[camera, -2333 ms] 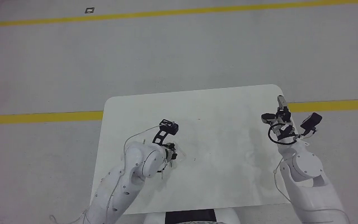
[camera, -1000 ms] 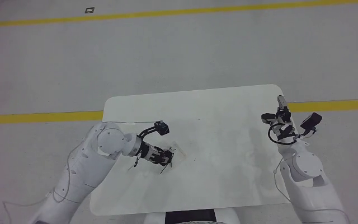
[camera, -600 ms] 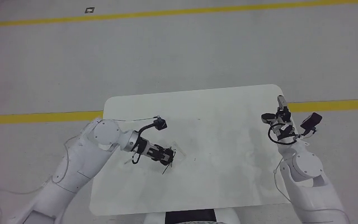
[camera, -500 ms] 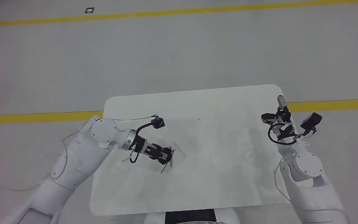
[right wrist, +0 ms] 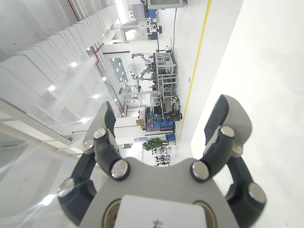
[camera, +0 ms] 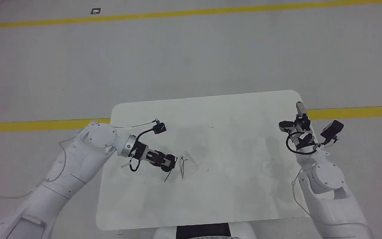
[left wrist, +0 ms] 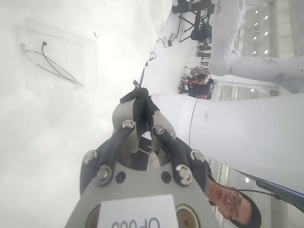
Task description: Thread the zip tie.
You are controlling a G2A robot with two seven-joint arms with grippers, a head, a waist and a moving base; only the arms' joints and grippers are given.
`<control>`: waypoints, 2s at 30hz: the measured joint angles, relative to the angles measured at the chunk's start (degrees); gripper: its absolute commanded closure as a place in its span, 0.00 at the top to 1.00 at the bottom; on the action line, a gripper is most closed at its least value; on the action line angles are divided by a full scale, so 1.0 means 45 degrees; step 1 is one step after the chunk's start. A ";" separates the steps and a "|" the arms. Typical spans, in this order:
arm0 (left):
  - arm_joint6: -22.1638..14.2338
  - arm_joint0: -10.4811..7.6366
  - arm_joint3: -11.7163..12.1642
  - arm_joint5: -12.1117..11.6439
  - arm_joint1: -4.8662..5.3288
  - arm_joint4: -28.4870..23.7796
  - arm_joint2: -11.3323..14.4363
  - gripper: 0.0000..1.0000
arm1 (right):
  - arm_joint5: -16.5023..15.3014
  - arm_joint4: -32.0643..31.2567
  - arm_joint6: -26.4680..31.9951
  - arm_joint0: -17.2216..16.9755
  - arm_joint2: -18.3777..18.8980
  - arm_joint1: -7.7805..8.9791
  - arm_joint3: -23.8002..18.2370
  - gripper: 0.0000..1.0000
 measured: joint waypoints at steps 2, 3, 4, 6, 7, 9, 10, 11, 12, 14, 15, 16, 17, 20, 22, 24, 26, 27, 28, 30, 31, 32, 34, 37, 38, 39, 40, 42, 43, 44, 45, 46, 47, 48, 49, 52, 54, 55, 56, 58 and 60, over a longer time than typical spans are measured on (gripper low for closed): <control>0.0000 0.0005 -0.0010 0.0000 -0.0002 0.0001 -0.0003 0.00 | 0.0000 0.0000 0.0000 0.0000 0.0000 0.0000 0.0000 1.00; 0.0000 0.0006 -0.0012 0.0000 -0.0002 -0.0001 -0.0003 0.00 | 0.0000 0.0000 0.0000 0.0000 0.0000 0.0000 0.0000 1.00; 0.0000 0.0006 -0.0013 0.0000 -0.0002 -0.0002 -0.0003 0.00 | 0.0000 0.0000 0.0000 0.0000 0.0000 0.0000 0.0000 1.00; 0.0030 0.0016 -0.0014 0.0006 -0.0004 0.0004 -0.0003 0.00 | 0.0000 0.0000 0.0000 0.0000 0.0000 0.0000 0.0000 1.00; 0.0212 0.0040 0.0021 0.0010 -0.0010 0.0010 -0.0006 0.00 | 0.0000 0.0000 0.0000 0.0000 0.0000 0.0000 0.0000 1.00; 0.0519 0.0041 0.0269 0.0004 -0.0013 -0.0256 -0.0091 0.00 | 0.0000 0.0000 0.0000 0.0000 0.0000 0.0000 0.0000 1.00; 0.0415 0.0013 0.0437 0.0001 -0.0017 -0.0595 -0.0154 0.00 | -0.0013 0.0027 0.0032 0.0008 -0.0026 -0.0003 -0.0008 1.00; 0.0175 -0.0010 0.0534 0.0000 -0.0020 -0.0917 -0.0190 0.00 | -0.0036 0.0095 0.0180 0.0033 -0.0097 -0.0011 -0.0002 1.00; -0.0007 -0.0034 0.0601 0.0000 -0.0014 -0.1186 -0.0196 0.00 | -0.0055 0.0130 0.0463 0.0082 -0.0208 -0.0018 0.0015 1.00; -0.0038 -0.0065 0.0686 0.0000 0.0043 -0.1603 -0.0130 0.00 | -0.0190 0.0257 0.1495 0.0253 -0.0559 -0.0031 0.0031 1.00; -0.0016 -0.0087 0.0732 0.0000 0.0086 -0.1728 -0.0095 0.00 | -0.0221 0.0384 0.1979 0.0339 -0.0708 -0.0036 0.0070 1.00; -0.0001 -0.0130 0.0763 0.0000 0.0153 -0.1812 -0.0051 0.00 | -0.0190 0.0576 0.2632 0.0485 -0.0929 -0.0044 0.0144 1.00; 0.0002 -0.0153 0.0783 0.0000 0.0210 -0.1887 -0.0029 0.00 | -0.0120 0.0679 0.3106 0.0629 -0.1103 -0.0048 0.0227 1.00; 0.0002 -0.0178 0.0780 0.0000 0.0409 -0.2185 0.0037 0.00 | 0.0199 0.0824 0.4412 0.1280 -0.1706 -0.0075 0.0681 1.00; 0.0001 -0.0182 0.0761 0.0000 0.0549 -0.2433 0.0093 0.00 | 0.0456 0.0953 0.5131 0.1831 -0.2165 -0.0113 0.1097 1.00; 0.0000 -0.0182 0.0704 0.0000 0.0666 -0.2609 0.0135 0.00 | 0.0669 0.0989 0.5652 0.2311 -0.2569 -0.0151 0.1458 1.00; 0.0000 -0.0168 0.0610 0.0000 0.0795 -0.2781 0.0186 0.00 | 0.0857 0.1093 0.6139 0.2828 -0.2991 -0.0200 0.1828 1.00; 0.0000 -0.0161 0.0574 0.0000 0.0847 -0.2860 0.0209 0.00 | 0.0929 0.1106 0.6354 0.3034 -0.3170 -0.0220 0.1959 1.00; 0.0000 -0.0158 0.0524 0.0000 0.0913 -0.2928 0.0247 0.00 | 0.1011 0.1125 0.6610 0.3287 -0.3382 -0.0244 0.2131 1.00; 0.0000 -0.0154 0.0511 0.0000 0.1000 -0.3093 0.0284 0.00 | 0.1144 0.1100 0.6980 0.3616 -0.3688 -0.0276 0.2351 1.00; 0.0000 -0.0148 0.0585 0.0000 0.1046 -0.3240 0.0296 0.00 | 0.1226 0.1063 0.7194 0.3805 -0.3871 -0.0294 0.2491 1.00; 0.0000 -0.0149 0.0677 0.0000 0.1074 -0.3310 0.0312 0.00 | 0.1293 0.0980 0.7287 0.3930 -0.3998 -0.0306 0.2598 1.00; 0.0000 -0.0218 0.0654 0.0000 0.1115 -0.3007 0.0409 0.00 | 0.1481 0.0648 0.7323 0.4145 -0.4285 -0.0329 0.2730 1.00; 0.0000 -0.0255 0.0527 0.0000 0.1124 -0.2680 0.0449 0.00 | 0.1511 0.0603 0.7333 0.4187 -0.4367 -0.0338 0.2704 1.00; 0.0000 -0.0254 0.0529 0.0000 0.1124 -0.2689 0.0447 0.00 | 0.1506 0.0611 0.7333 0.4183 -0.4362 -0.0338 0.2702 1.00; 0.0000 -0.0253 0.0532 0.0000 0.1123 -0.2700 0.0446 0.00 | 0.1504 0.0615 0.7333 0.4181 -0.4358 -0.0338 0.2701 1.00; 0.0000 -0.0252 0.0535 0.0000 0.1123 -0.2708 0.0444 0.00 | 0.1502 0.0617 0.7332 0.4180 -0.4355 -0.0338 0.2701 1.00; 0.0000 -0.0251 0.0536 0.0000 0.1123 -0.2709 0.0444 0.00 | 0.1502 0.0617 0.7332 0.4180 -0.4355 -0.0338 0.2702 1.00; 0.0017 -0.0239 0.0520 0.0001 0.1120 -0.2716 0.0447 0.00 | 0.1502 0.0617 0.7332 0.4180 -0.4355 -0.0338 0.2702 1.00; 0.0081 -0.0200 0.0466 0.0001 0.1112 -0.2742 0.0462 0.00 | 0.1501 0.0617 0.7333 0.4179 -0.4357 -0.0338 0.2701 1.00; 0.0105 -0.0164 0.0423 0.0001 0.1105 -0.2778 0.0474 0.00 | 0.1492 0.0635 0.7380 0.4171 -0.4394 -0.0340 0.2688 1.00; 0.0054 -0.0151 0.0431 0.0001 0.1096 -0.2824 0.0480 0.00 | 0.1485 0.0740 0.7680 0.4189 -0.4529 -0.0349 0.2687 1.00; 0.0017 -0.0155 0.0451 0.0001 0.1086 -0.2857 0.0507 0.00 | 0.1477 0.0906 0.8106 0.4261 -0.4669 -0.0362 0.2730 1.00; 0.0000 -0.0165 0.0449 0.0001 0.1071 -0.2919 0.0573 0.00 | 0.1463 0.1114 0.8614 0.4388 -0.4813 -0.0378 0.2835 1.00; -0.0005 -0.0186 0.0447 0.0000 0.1051 -0.3083 0.0708 0.00 | 0.1475 0.1364 0.9237 0.4609 -0.5018 -0.0407 0.3053 1.00; -0.0002 -0.0354 0.0514 0.0000 0.1052 -0.3618 0.1118 0.00 | 0.1625 0.1656 1.0443 0.5365 -0.5754 -0.0533 0.3681 1.00; -0.0001 -0.0482 0.0522 0.0000 0.1084 -0.3914 0.1342 0.00 | 0.1641 0.1811 1.0915 0.5839 -0.6235 -0.0638 0.4093 1.00; 0.0000 -0.0550 0.0488 0.0000 0.1115 -0.4133 0.1485 0.00 | 0.1627 0.1936 1.1165 0.6149 -0.6535 -0.0713 0.4395 1.00; 0.0000 -0.0600 0.0472 0.0000 0.1147 -0.4295 0.1582 0.00 | 0.1608 0.2020 1.1314 0.6368 -0.6743 -0.0768 0.4630 1.00; 0.0000 -0.0709 0.0457 0.0000 0.1236 -0.4625 0.1778 0.00 | 0.1597 0.2179 1.1705 0.6838 -0.7191 -0.0887 0.5181 1.00; 0.0000 -0.0792 0.0503 0.0000 0.1316 -0.4887 0.1922 0.00 | 0.1581 0.2262 1.2023 0.7180 -0.7504 -0.0973 0.5642 1.00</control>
